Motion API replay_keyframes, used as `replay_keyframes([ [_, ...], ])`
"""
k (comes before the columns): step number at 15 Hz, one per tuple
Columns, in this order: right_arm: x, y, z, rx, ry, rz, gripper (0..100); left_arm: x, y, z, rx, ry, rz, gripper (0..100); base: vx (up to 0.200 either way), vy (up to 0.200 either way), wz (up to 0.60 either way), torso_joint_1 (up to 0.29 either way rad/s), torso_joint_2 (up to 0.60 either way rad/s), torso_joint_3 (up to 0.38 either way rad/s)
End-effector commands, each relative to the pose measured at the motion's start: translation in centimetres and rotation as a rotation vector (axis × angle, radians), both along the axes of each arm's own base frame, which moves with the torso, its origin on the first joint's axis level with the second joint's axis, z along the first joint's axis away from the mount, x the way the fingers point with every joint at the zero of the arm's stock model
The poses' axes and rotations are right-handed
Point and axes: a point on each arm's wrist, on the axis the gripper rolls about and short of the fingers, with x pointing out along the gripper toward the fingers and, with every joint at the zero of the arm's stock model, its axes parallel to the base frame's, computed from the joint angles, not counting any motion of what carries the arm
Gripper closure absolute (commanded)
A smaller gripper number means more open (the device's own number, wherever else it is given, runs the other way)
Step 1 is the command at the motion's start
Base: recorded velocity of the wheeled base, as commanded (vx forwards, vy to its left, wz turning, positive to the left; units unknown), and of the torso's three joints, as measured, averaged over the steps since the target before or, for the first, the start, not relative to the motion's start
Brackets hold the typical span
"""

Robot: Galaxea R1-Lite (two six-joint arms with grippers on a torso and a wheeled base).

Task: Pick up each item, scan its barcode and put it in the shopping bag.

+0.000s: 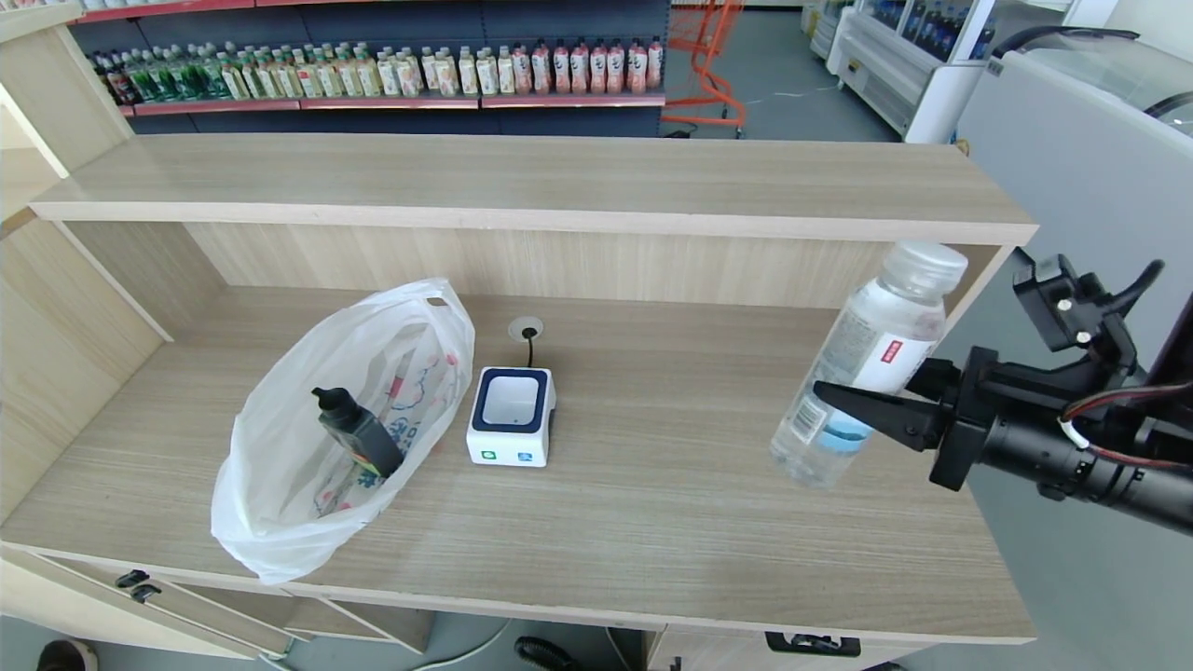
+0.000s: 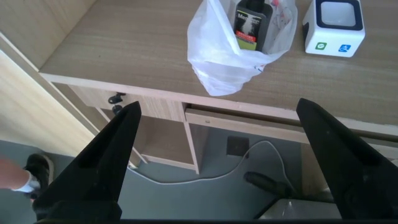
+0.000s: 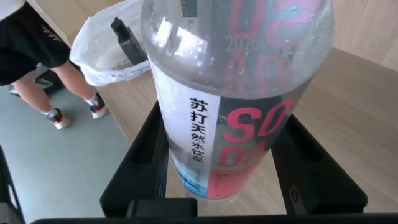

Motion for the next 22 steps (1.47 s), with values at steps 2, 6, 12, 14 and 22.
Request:
replay_keyframes([
  [2,-2.8,1.6,3.3,0.096,0.035,0.11,100,0.0,0.0,0.0,0.0,0.002,0.001,0,0.0,0.0,0.0,0.0,0.0,0.0],
  [6,-5.2,3.6,3.6,0.103,0.1,0.285,100,0.0,0.0,0.0,0.0,0.002,0.001,0,0.0,0.0,0.0,0.0,0.0,0.0],
  [12,-6.3,4.5,4.1,0.088,0.136,0.388,100,0.0,0.0,0.0,0.0,0.002,0.001,0,0.0,0.0,0.0,0.0,0.0,0.0],
  [14,-6.4,4.6,3.7,0.073,0.17,0.388,100,0.0,0.0,0.0,0.0,0.002,0.001,0,0.0,0.0,0.0,0.0,0.0,0.0],
  [22,-6.8,4.8,4.3,0.075,0.176,0.448,100,0.0,0.0,0.0,0.0,0.002,0.001,0,0.0,0.0,0.0,0.0,0.0,0.0],
])
